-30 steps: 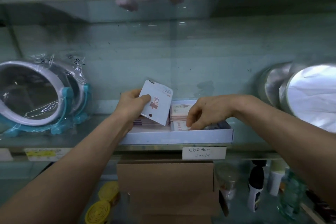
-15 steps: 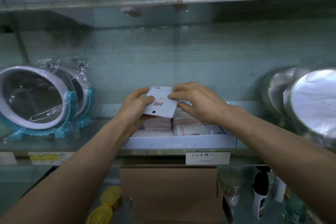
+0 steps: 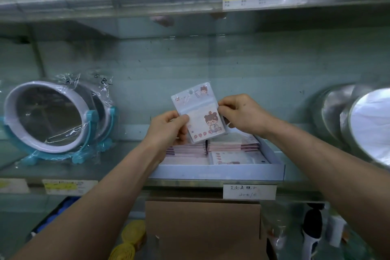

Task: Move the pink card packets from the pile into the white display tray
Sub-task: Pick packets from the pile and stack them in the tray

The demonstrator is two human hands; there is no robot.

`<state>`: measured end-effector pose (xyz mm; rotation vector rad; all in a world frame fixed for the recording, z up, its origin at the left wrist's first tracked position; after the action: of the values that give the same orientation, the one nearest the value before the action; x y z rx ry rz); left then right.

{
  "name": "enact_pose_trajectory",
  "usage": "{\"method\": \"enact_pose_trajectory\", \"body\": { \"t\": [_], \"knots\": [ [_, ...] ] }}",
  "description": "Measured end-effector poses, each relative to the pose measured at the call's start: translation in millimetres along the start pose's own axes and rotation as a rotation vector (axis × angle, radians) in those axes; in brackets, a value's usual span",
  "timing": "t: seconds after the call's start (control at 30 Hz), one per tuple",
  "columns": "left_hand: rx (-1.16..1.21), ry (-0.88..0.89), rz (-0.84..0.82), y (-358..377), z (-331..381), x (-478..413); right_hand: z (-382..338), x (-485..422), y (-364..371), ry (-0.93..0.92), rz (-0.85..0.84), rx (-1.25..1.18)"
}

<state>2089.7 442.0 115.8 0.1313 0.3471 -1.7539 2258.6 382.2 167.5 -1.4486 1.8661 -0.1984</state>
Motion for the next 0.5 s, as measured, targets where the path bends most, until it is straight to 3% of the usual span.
{"method": "enact_pose_trajectory", "body": {
  "t": [0.13, 0.23, 0.37, 0.5],
  "knots": [
    [-0.068, 0.023, 0.053, -3, 1, -3, -2, 4, 5, 0.056, -0.048, -0.126],
    [-0.076, 0.019, 0.041, -2, 1, -3, -3, 6, 4, 0.079, 0.005, -0.221],
    [-0.005, -0.029, -0.138, 15, 0, 3, 6, 15, 6, 0.182, -0.027, -0.344],
    [-0.094, -0.022, -0.244, 25, -1, 7, 12, 23, -6, 0.27, -0.03, -0.371]
  ]
}}
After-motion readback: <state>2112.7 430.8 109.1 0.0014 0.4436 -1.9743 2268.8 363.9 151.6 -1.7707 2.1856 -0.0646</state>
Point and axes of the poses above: each hand's wrist, its own x-axis away from the middle knuckle, its own y-axis out of the palm, z = x × y, the point moved 8 cm from there along -x, towards the middle knuckle, and after that the axes turned 9 degrees about -x, right-handed, at the moved point
